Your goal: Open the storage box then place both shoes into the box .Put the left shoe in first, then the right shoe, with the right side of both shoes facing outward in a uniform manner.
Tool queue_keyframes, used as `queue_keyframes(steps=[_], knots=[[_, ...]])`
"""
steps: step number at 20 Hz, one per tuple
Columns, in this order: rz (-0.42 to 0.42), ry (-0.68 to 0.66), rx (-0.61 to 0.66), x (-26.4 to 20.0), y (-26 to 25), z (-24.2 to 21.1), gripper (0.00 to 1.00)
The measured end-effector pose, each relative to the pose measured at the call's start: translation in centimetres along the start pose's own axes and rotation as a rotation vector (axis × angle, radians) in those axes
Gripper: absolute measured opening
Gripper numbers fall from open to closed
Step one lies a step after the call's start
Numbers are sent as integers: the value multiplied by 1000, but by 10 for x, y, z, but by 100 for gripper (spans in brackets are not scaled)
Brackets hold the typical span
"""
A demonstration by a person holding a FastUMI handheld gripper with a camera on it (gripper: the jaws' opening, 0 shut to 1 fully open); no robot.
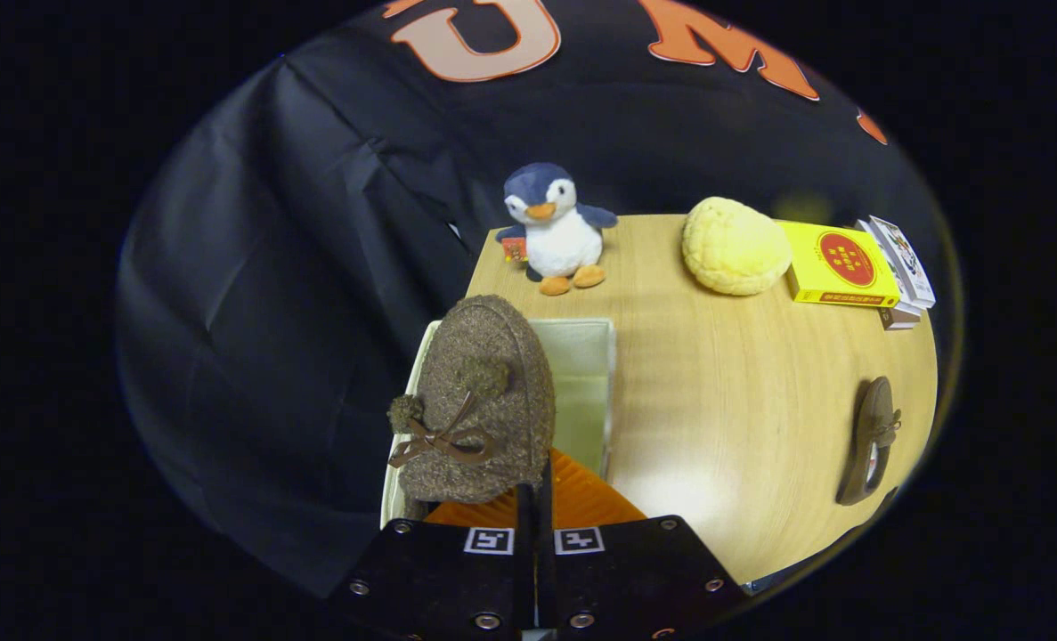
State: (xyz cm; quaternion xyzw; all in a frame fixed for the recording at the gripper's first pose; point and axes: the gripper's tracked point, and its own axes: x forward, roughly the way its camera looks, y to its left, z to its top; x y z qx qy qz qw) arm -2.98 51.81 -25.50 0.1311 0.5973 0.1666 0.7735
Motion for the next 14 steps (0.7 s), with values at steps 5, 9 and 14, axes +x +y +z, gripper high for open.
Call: queue_keyframes(steps=[5, 9, 14], knots=[[-52, 71, 25, 51, 14, -17, 2], [-77, 153, 46, 91, 19, -30, 3], [-116, 229, 98, 128, 24, -49, 3]])
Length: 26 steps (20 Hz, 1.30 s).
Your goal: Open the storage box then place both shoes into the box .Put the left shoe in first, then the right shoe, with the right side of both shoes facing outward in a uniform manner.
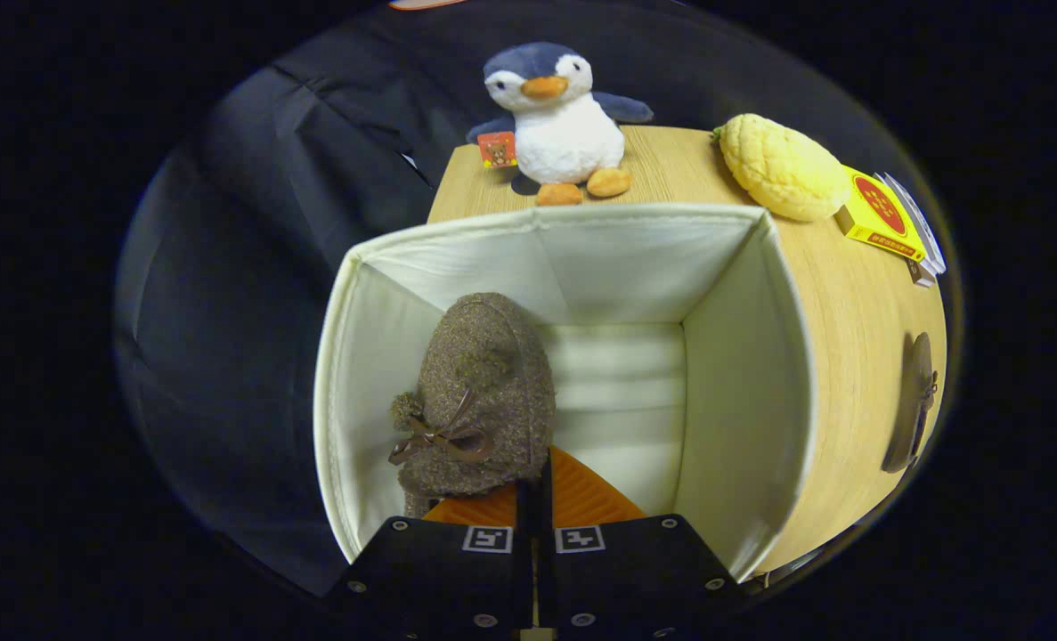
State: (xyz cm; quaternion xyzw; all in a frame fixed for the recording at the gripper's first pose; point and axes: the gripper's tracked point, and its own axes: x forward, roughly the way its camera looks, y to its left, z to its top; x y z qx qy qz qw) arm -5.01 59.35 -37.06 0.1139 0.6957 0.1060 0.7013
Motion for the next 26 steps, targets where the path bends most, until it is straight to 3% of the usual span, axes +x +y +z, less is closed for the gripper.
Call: queue_keyframes(steps=[4, 6, 7, 10, 15, 26], knots=[[17, 22, -17, 14, 7, -9, 7], [61, 51, -46, 12, 11, -21, 18], [97, 43, -64, 1, 15, -20, 33], [197, -13, -129, -28, 18, -11, 55], [354, -108, -140, -108, -7, 6, 68], [285, -322, -155, -205, -195, 25, 91]])
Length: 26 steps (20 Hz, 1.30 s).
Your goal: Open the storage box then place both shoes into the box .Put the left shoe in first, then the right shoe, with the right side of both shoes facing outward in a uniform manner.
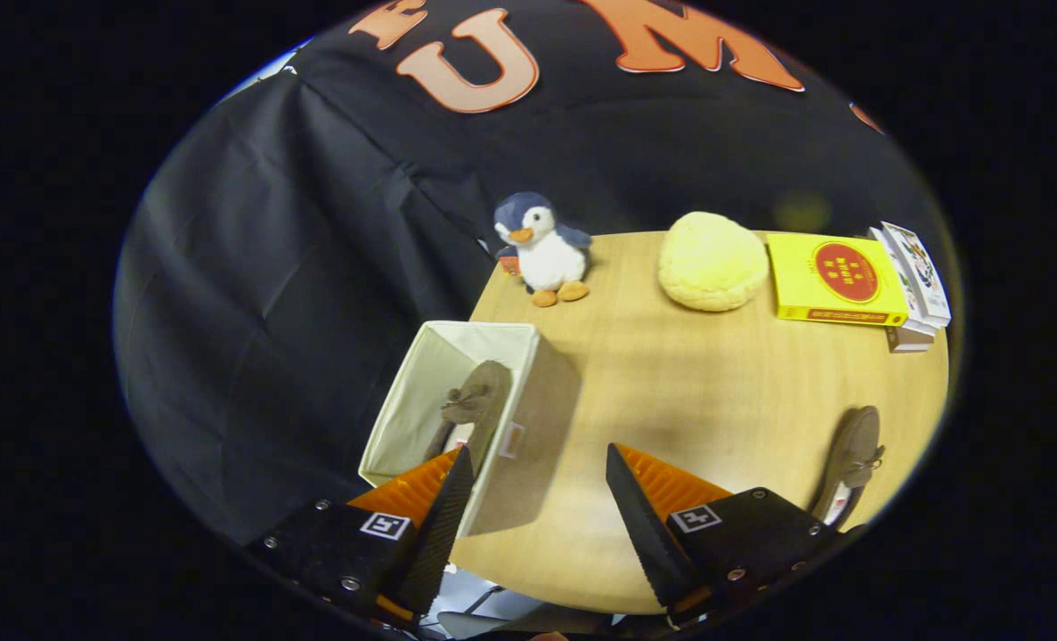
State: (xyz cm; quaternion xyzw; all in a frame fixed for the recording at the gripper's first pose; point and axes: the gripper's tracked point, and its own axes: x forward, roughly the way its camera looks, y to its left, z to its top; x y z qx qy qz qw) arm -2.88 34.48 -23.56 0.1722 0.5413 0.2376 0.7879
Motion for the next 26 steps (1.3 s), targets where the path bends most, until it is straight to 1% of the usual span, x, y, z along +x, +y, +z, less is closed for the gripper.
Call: queue_keyframes(steps=[4, 10, 14, 18, 20, 22, 24, 25, 26], knots=[[-94, -52, 11, -39, -79, -8, 95], [-233, -47, 51, -74, -189, -48, 97], [-319, -3, 69, -85, -251, -87, 97], [-384, 53, 83, -76, -303, -122, 97], [-413, 73, 91, -64, -327, -136, 96], [-435, 102, 102, -50, -346, -149, 92], [-445, 106, 105, -35, -359, -152, 83], [-441, 102, 89, -27, -365, -150, 78], [-456, 92, 72, -22, -372, -148, 75]])
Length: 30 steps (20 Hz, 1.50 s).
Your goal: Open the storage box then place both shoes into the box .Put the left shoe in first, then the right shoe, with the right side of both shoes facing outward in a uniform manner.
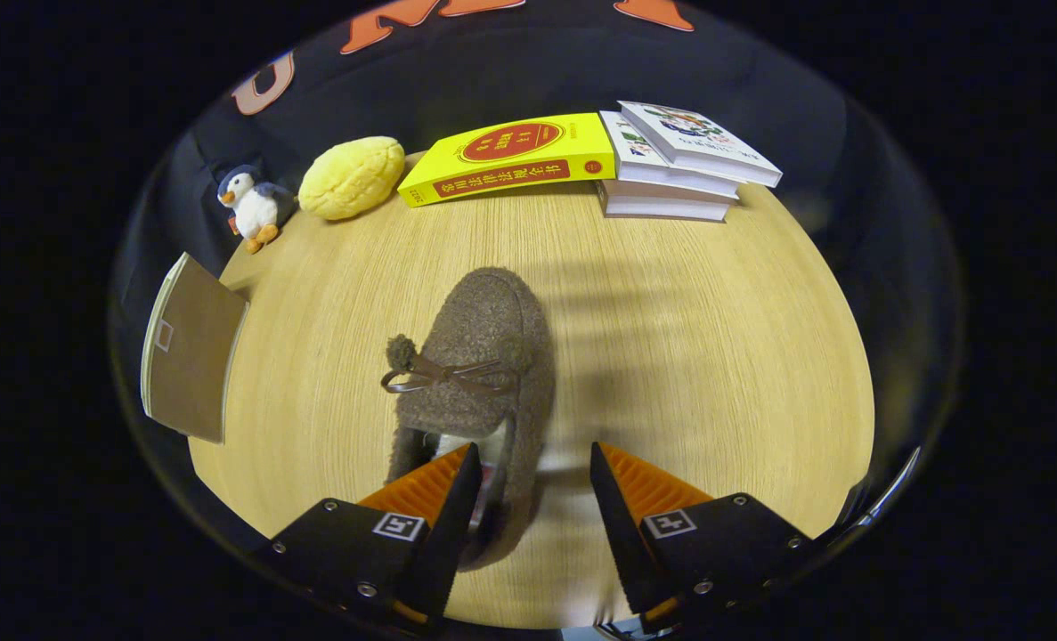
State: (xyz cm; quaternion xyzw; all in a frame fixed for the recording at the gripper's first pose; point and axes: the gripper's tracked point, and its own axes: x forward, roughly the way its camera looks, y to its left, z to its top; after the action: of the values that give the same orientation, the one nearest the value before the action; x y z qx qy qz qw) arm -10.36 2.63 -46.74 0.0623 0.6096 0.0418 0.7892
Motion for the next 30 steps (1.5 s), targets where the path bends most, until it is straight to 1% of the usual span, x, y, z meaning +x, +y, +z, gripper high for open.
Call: queue_keyframes(steps=[2, 5, 6, 7, 8, 9, 11, 13, 16, 20, 23, 25, 30], knots=[[1, -25, -11, 15, 0, 10, 64], [28, -14, 2, 30, 11, 14, 43], [21, -21, 7, 31, 12, 17, 37], [7, -29, -2, 33, 12, 17, 26], [-12, -34, -6, 30, 10, 18, 22], [-32, -31, 7, 31, 7, 18, 14], [0, 12, 76, 22, 22, 13, 3], [12, 3, 121, 1, 43, 22, 3], [21, -38, 110, -41, 95, 46, 3], [98, -66, 112, -94, 193, 79, 3], [192, -74, 76, -123, 285, 103, 3], [241, -78, 43, -130, 337, 114, 3], [298, -33, 16, -132, 443, 115, 3]])
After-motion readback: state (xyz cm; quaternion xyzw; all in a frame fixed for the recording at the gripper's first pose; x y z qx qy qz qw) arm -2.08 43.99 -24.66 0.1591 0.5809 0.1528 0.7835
